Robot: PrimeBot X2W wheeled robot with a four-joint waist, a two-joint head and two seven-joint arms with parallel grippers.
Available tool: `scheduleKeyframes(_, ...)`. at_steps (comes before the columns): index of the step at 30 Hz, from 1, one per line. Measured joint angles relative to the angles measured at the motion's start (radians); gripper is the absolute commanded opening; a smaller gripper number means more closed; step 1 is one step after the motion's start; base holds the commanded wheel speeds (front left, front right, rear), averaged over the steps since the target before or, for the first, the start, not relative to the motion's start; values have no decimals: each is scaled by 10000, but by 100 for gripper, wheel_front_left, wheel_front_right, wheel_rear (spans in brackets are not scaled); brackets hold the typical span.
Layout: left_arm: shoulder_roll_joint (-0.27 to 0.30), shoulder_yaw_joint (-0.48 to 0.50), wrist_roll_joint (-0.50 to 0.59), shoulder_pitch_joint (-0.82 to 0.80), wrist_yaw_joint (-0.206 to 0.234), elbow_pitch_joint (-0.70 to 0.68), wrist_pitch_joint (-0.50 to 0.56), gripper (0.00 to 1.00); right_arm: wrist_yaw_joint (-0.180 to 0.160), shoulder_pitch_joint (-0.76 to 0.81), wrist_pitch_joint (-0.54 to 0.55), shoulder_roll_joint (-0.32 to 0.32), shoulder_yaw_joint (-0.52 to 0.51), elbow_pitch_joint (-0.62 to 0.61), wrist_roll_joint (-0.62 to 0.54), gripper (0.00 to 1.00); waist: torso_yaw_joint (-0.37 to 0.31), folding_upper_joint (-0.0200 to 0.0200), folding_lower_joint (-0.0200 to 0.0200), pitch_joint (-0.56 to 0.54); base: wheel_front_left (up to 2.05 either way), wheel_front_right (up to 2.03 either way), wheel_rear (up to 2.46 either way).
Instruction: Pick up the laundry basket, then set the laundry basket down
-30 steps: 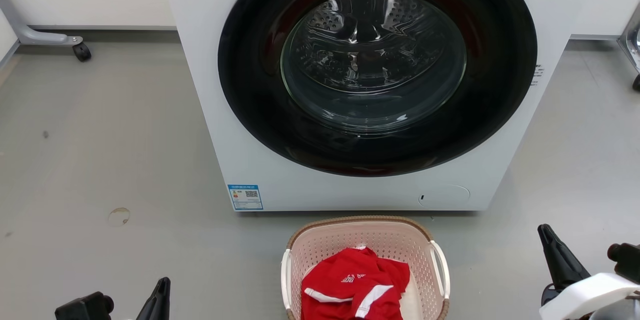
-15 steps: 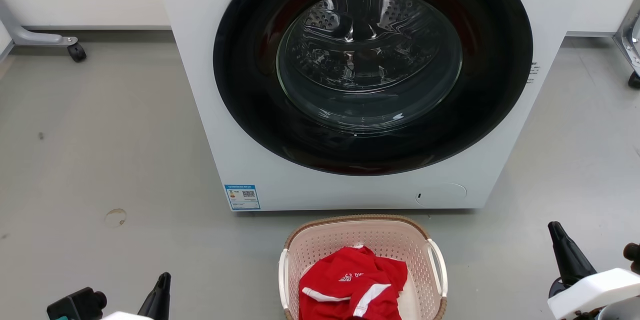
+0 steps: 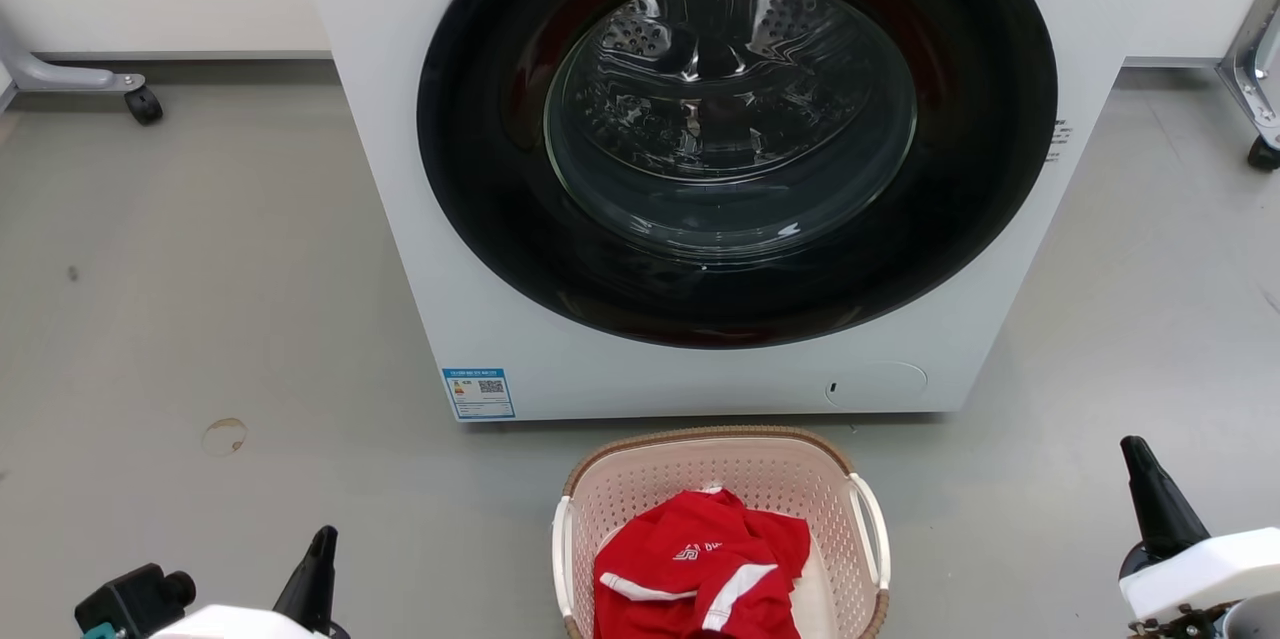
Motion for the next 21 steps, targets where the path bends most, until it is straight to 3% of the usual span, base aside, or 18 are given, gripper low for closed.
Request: scheduleKeyframes(21,-704,821,-1333,-379,-798,658,174,0,-10,-177,460,199,-679,-46,1616,0,-136,0,-1,50,0,0,0)
